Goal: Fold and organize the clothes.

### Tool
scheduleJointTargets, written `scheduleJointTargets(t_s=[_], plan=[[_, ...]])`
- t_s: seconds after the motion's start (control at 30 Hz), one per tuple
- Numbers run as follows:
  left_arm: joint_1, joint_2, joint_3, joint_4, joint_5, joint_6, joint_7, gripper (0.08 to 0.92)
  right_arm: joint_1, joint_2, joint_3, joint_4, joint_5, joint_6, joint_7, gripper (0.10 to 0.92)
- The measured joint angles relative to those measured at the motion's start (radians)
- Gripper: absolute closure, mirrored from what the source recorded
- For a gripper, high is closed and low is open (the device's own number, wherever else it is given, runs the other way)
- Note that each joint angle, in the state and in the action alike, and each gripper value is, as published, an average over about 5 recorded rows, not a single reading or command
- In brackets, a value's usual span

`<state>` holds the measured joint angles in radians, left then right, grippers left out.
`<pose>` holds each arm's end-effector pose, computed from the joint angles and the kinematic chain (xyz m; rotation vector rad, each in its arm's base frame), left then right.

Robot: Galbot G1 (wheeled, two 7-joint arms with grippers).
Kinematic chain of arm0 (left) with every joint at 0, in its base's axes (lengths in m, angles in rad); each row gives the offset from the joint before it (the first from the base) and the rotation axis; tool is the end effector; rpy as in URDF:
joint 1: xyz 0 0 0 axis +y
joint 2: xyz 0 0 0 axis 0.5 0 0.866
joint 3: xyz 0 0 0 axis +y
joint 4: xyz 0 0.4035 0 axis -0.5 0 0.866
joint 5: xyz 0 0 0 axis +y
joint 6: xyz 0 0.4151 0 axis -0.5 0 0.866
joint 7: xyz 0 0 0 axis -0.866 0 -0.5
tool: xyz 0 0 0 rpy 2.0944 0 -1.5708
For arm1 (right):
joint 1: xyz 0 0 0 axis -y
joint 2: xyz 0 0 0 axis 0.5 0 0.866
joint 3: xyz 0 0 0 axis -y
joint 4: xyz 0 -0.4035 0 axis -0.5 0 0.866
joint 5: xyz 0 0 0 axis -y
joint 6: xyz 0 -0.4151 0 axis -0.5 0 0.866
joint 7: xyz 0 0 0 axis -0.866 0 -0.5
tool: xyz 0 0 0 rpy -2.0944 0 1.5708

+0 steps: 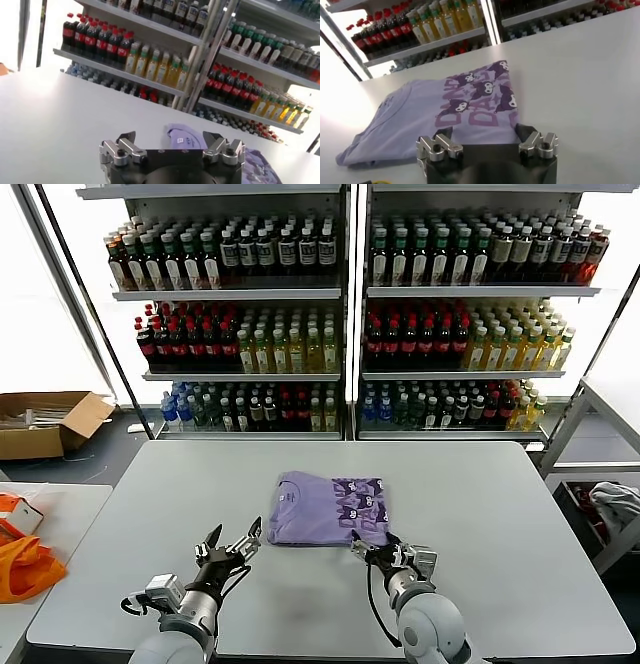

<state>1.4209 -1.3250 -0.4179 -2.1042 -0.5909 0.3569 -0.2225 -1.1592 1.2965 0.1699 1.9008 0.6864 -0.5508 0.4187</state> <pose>0.2594 0.0103 -0.3121 -0.1267 -2.7938 0.4721 0.3330 0.0581 -0.3351 0.2058 -2.5511 -0.3129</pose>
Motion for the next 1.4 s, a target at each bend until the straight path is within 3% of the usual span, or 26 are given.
scheduleJointTargets(t_s=[0.37, 1.07, 1.4], plan=[[0.011, -0.006, 0.004, -0.012, 0.001, 0.001, -0.002, 0.177, 0.085, 0.019, 0.005, 0.006, -0.059, 0.015, -0.033, 0.203], [0.048, -0.013, -0.021, -0.039, 0.0, 0.003, 0.005, 0.177, 0.337, 0.155, -0.021, -0.31, -0.118, 0.049, -0.024, 0.203], [0.052, -0.017, -0.015, -0.036, 0.002, 0.003, 0.007, 0.177, 0.347, 0.163, 0.003, -0.378, -0.115, 0.054, -0.031, 0.203]])
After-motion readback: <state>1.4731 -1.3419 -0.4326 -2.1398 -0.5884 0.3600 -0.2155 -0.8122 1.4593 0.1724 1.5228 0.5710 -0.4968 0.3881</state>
